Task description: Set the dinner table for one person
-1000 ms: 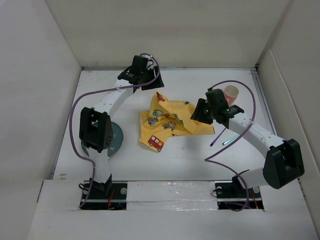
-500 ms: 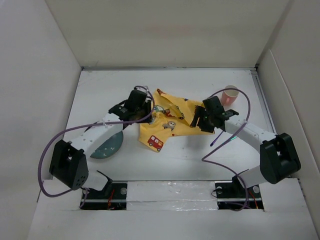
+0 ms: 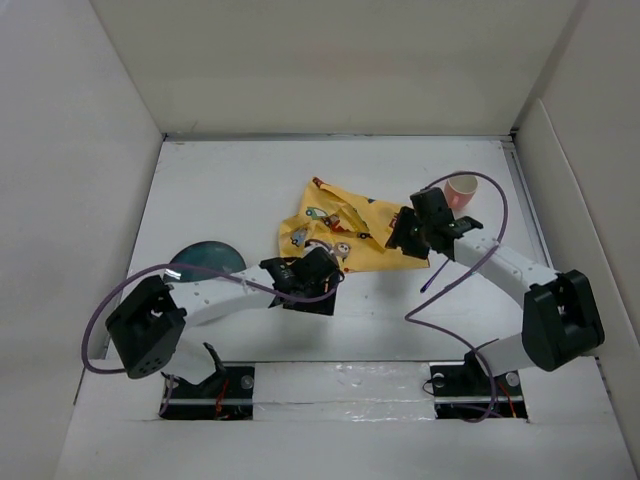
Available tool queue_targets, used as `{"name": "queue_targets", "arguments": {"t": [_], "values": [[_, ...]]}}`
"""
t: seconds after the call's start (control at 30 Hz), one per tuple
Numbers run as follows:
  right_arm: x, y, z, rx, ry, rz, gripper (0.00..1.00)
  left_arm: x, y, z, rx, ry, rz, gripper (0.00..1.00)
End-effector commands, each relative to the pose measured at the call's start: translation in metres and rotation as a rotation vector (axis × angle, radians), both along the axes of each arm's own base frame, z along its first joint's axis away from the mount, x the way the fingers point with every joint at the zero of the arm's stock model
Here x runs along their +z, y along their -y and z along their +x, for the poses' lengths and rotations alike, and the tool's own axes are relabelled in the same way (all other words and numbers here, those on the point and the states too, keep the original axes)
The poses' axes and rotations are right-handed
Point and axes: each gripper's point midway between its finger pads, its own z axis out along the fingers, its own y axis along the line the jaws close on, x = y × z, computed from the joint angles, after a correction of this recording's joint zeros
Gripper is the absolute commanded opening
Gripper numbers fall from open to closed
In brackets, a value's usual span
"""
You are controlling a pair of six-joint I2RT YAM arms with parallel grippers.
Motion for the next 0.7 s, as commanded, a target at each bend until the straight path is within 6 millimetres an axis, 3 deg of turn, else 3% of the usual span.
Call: {"name": "queue_targets", "arguments": {"t": [0.0, 0.27, 0.4, 0.43, 0.53, 0.67], "values": [[0.023, -0.002, 0.005, 0.003, 0.076, 0.044, 0.58, -0.018, -0.002, 0.012, 0.072, 0.016, 0.027, 0.64], [0.033, 0.008, -0.008, -0.014, 0.099, 0.048, 0.59, -0.042, -0.006, 0.033, 0.077, 0.073, 0.154, 0.57], [0.037, 0.012, -0.013, -0.016, 0.108, 0.047, 0.59, -0.053, -0.012, 0.043, 0.084, 0.099, 0.23, 0.41], [0.039, 0.015, -0.013, -0.024, 0.114, 0.05, 0.59, -0.053, -0.013, 0.045, 0.084, 0.105, 0.238, 0.25], [0.038, 0.016, -0.016, -0.024, 0.112, 0.049, 0.59, -0.044, -0.015, 0.056, 0.09, 0.142, 0.266, 0.0], [0.035, 0.016, -0.019, -0.019, 0.108, 0.051, 0.59, -0.01, -0.03, 0.087, 0.147, 0.226, 0.295, 0.0]]}}
